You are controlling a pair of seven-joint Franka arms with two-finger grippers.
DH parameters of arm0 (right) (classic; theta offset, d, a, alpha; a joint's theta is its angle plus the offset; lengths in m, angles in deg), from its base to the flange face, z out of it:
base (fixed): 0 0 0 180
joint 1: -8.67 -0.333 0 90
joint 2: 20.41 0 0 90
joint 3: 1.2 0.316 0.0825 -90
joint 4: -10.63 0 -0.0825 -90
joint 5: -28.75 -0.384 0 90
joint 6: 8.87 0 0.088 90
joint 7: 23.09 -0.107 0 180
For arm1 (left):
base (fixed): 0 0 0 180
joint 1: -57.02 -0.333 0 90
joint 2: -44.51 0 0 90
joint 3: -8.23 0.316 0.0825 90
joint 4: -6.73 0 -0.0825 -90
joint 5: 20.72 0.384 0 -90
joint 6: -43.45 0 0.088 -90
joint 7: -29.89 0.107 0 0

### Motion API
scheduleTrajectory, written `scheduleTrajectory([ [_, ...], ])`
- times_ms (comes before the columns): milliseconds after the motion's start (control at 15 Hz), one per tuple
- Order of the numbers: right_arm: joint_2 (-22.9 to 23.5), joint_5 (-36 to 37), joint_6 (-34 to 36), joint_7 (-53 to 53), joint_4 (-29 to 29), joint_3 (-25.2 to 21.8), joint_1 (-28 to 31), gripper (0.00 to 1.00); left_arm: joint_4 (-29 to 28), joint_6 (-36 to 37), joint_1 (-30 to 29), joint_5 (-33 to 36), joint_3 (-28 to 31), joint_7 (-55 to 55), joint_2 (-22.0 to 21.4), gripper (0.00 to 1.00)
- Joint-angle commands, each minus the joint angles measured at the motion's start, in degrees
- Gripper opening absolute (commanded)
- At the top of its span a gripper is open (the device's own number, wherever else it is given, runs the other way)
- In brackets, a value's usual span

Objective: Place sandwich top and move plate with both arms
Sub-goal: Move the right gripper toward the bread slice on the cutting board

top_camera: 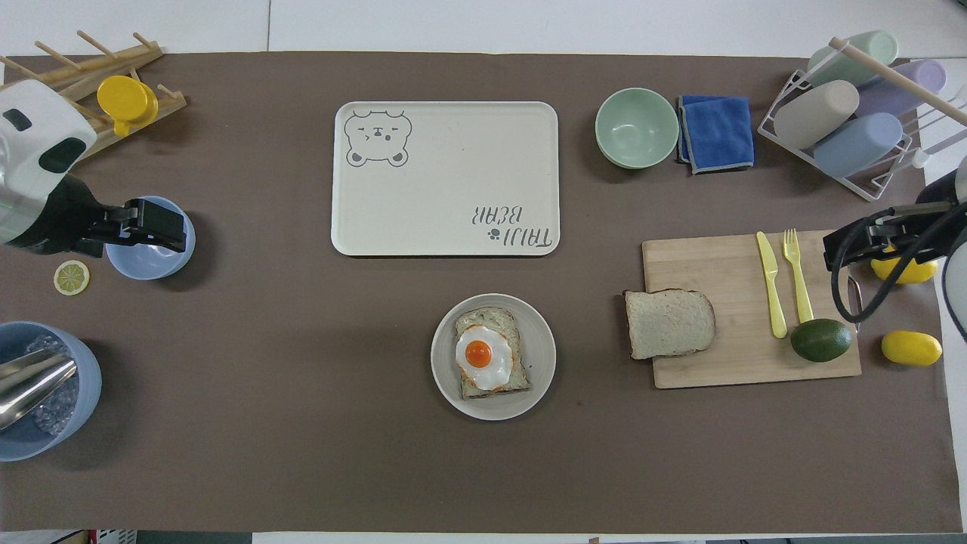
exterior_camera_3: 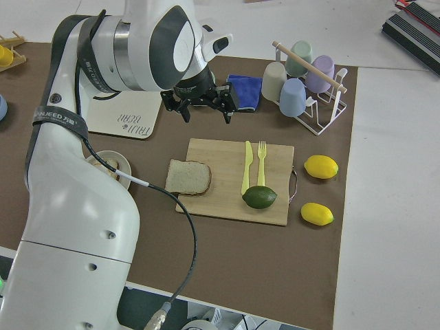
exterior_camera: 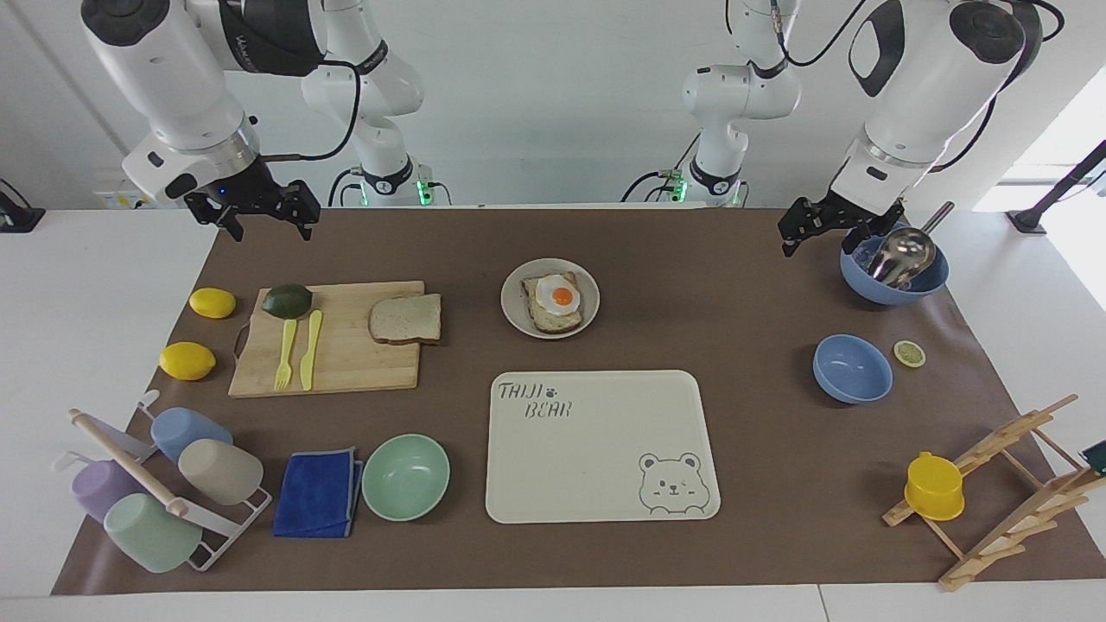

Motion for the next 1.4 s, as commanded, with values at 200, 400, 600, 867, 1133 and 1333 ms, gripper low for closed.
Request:
scheduleTrajectory([
  [200, 0.6, 0.7, -5.8, -6.1, 5.8, 0.3, -10.3, 1.0, -0.5, 0.2, -0.1, 0.8, 0.1, 0.1, -0.7, 1.0],
  [400, 6.0, 6.6, -11.9, -18.5, 9.0, 0.4, -18.3, 1.0, -0.5, 0.2, -0.1, 0.8, 0.1, 0.1, -0.7, 1.0],
  [600, 6.9, 7.1, -22.6, -23.1, 18.3, 0.4, -21.0, 1.0, -0.5, 0.2, -0.1, 0.8, 0.1, 0.2, -0.7, 1.0],
  [867, 12.5, 11.4, -24.1, -27.0, 20.5, 0.4, -23.7, 1.0, -0.5, 0.2, -0.1, 0.8, 0.1, 0.2, -0.7, 1.0],
  [1133, 13.9, 14.2, -24.0, -27.2, 22.1, 0.4, -23.9, 1.0, -0.5, 0.2, -0.1, 0.8, 0.1, 0.1, -0.7, 1.0],
  [1333, 13.6, 16.9, -24.6, -28.0, 24.4, 0.4, -26.1, 1.0, -0.5, 0.2, -0.1, 0.8, 0.1, 0.2, -0.7, 1.0],
])
